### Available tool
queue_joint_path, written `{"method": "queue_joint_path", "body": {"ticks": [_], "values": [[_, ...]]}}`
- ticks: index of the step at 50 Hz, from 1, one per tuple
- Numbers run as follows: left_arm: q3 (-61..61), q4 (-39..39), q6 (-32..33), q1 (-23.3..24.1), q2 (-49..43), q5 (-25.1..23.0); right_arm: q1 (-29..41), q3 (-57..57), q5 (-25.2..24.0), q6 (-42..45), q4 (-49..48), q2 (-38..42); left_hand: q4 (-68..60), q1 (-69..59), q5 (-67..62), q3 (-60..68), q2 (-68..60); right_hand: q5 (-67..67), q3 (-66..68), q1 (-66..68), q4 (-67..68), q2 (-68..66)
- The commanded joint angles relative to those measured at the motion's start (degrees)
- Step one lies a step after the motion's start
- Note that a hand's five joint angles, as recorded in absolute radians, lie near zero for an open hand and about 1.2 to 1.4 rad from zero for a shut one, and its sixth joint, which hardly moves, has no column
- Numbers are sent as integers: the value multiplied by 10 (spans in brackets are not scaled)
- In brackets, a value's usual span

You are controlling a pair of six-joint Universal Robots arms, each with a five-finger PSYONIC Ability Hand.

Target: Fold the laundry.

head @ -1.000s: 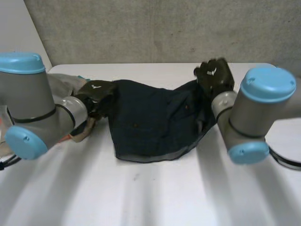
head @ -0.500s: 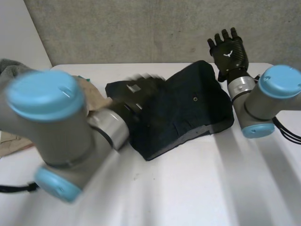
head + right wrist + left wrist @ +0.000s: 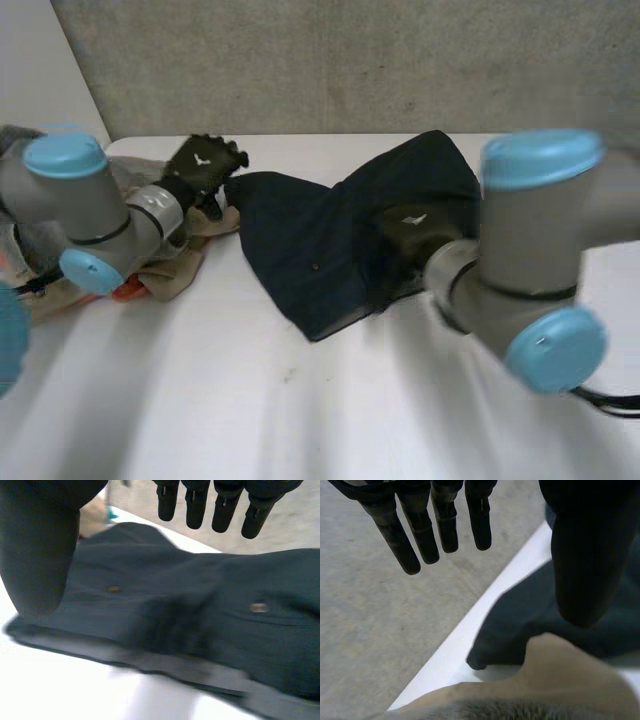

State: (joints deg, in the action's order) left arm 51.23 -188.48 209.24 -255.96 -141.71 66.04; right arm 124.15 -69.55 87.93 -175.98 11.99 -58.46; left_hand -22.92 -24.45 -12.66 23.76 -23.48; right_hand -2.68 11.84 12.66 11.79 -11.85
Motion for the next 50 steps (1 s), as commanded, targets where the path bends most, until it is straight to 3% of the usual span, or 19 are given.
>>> {"method": "queue_joint_path", "body": {"ticks": [1,8,15,18,20,23,32,40,45,47,49,50], "values": [[-98,-2,28,2,-106,-58,73,34,4,-11,-77,96,-6,9,-8,-3,0,27,-18,-27,-18,18],[-144,-3,28,6,-152,-54,82,77,8,10,-124,162,-23,-7,-25,14,-17,-43,51,43,52,-51],[-144,0,27,8,-150,-50,88,121,11,43,-139,217,-147,-132,-150,139,-141,-122,130,122,131,-130],[-131,0,26,11,-145,-40,89,136,14,58,-140,231,-140,-125,-143,132,-135,-270,278,270,279,-278],[-119,-2,28,13,-136,-29,89,138,20,64,-138,231,-87,-72,-90,79,-81,-655,663,655,664,-663],[-106,0,28,13,-123,-19,92,134,29,66,-141,219,6,21,3,-14,11,-673,682,673,682,-682],[-42,-1,26,12,-61,-10,82,31,35,66,-156,-14,108,124,106,-117,114,-673,682,673,682,-682],[-28,7,24,16,-64,-4,81,-35,23,63,-156,-108,103,119,101,-112,109,-673,682,673,682,-682],[-26,3,-6,47,-71,12,83,-69,10,61,-157,-147,90,105,88,-99,96,-673,682,673,682,-682],[-26,4,-41,65,-71,12,82,-74,9,61,-157,-151,-27,-12,-30,19,-22,-673,682,673,682,-682],[-26,4,-67,76,-71,12,81,-80,12,57,-157,-167,-232,-217,-234,223,-226,-673,682,673,682,-682],[-25,3,-90,83,-68,15,80,-80,12,57,-156,-172,-501,-486,-504,493,-495,-673,682,673,682,-682]]}}
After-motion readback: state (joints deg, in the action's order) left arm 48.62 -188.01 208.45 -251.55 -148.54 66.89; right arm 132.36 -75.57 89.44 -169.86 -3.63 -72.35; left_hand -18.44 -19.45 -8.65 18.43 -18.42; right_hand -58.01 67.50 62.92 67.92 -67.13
